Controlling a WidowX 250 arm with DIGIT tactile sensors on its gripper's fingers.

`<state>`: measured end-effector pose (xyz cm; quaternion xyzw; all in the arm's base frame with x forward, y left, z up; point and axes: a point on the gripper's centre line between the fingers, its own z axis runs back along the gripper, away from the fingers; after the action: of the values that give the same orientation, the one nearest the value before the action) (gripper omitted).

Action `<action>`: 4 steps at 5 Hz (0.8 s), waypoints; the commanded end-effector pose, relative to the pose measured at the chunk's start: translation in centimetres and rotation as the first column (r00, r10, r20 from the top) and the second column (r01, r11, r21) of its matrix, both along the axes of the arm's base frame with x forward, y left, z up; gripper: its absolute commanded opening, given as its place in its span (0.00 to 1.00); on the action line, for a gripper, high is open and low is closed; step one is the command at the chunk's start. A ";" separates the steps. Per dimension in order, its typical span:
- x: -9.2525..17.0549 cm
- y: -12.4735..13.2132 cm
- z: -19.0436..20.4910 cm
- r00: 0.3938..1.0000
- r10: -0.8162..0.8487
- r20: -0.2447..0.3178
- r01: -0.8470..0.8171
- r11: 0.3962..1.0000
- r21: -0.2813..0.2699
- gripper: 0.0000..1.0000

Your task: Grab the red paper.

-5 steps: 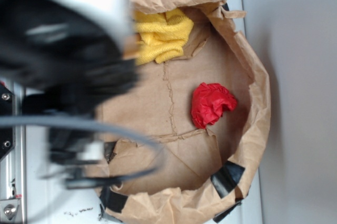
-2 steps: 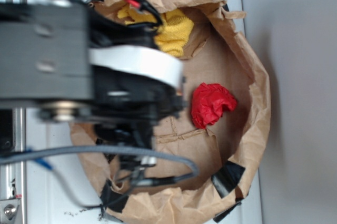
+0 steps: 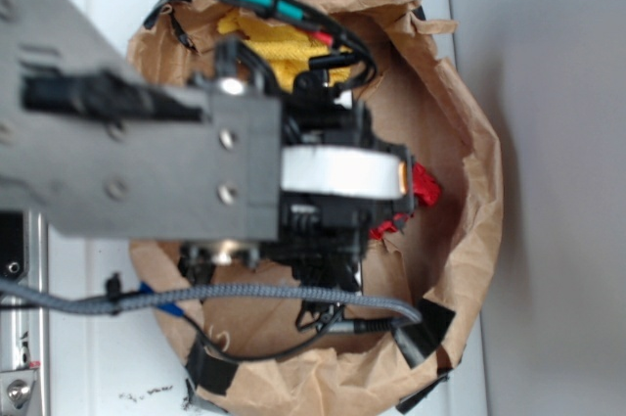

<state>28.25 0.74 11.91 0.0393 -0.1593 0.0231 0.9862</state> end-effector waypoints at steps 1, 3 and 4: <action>2.2 -0.4 -2.2 0.999 -0.028 0.044 0.027 0.999 0.027 1.00; 1.5 -0.1 -7.3 0.993 -0.104 0.048 0.099 0.991 0.090 1.00; 2.3 0.5 -8.7 0.993 -0.119 0.011 0.118 0.990 0.070 1.00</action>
<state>30.10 0.83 2.49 0.0600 -0.1592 -0.0396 0.9846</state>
